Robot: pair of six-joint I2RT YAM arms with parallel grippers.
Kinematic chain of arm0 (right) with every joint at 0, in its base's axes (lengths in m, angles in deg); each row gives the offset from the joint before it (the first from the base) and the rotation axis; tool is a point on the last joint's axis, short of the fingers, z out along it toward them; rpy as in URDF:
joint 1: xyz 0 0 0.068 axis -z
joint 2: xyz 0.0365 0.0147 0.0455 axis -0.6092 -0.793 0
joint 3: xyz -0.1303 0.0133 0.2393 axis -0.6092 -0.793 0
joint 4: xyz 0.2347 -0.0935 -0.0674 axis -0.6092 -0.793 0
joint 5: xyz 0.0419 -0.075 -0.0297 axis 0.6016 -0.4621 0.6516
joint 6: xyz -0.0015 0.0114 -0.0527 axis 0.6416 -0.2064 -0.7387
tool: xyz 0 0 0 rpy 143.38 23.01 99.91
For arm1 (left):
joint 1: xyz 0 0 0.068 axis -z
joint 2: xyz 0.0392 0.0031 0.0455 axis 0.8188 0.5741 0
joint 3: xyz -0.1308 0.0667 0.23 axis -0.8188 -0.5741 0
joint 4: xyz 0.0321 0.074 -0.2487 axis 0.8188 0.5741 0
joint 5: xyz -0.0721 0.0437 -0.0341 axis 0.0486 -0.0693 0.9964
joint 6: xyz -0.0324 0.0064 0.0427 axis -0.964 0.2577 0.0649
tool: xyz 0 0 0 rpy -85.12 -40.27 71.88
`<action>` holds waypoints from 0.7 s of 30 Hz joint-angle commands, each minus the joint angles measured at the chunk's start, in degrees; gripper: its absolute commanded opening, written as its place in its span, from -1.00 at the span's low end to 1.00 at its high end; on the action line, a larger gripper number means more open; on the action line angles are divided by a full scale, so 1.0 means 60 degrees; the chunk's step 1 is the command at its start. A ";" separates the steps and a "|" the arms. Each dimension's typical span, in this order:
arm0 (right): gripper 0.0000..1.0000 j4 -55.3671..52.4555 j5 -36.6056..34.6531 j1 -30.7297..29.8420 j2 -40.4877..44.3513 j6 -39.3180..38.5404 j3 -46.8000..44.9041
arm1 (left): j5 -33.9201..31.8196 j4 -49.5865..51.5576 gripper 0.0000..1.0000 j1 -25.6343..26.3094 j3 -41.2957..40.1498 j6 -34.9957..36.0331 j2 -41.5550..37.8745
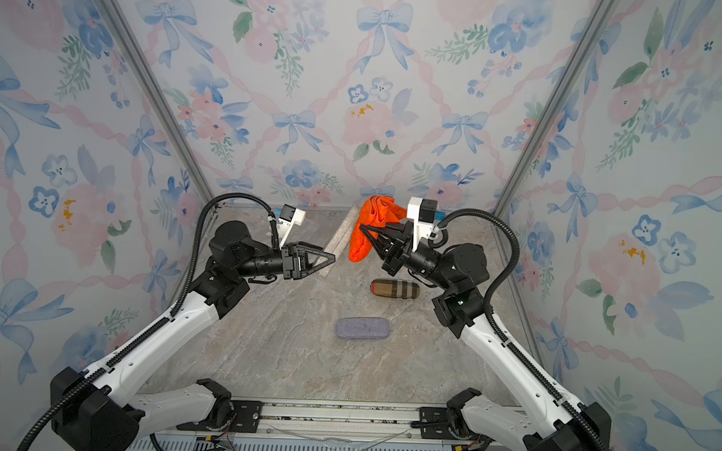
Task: Wipe the eyeglass case
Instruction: Wipe the dirt from the eyeglass case.
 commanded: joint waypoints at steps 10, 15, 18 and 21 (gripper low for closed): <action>-1.00 0.1891 0.0150 -0.0429 -0.0893 0.0687 -0.1135 | 0.0853 -0.1320 -0.51 -0.0006 0.0197 -0.0981 -0.0138; -1.00 0.1586 0.0764 0.0825 -0.1396 0.0631 0.0251 | 0.0973 -0.1255 -0.51 -0.0018 0.0011 -0.1081 -0.0407; -1.00 0.1845 0.0899 0.0941 -0.1656 0.0901 0.0366 | 0.0877 -0.1261 -0.50 -0.0018 -0.0013 -0.1081 -0.0550; -1.00 0.2504 0.0919 0.0461 -0.1608 0.1351 -0.0227 | 0.0784 -0.1248 -0.50 -0.0058 0.0036 -0.1067 -0.0556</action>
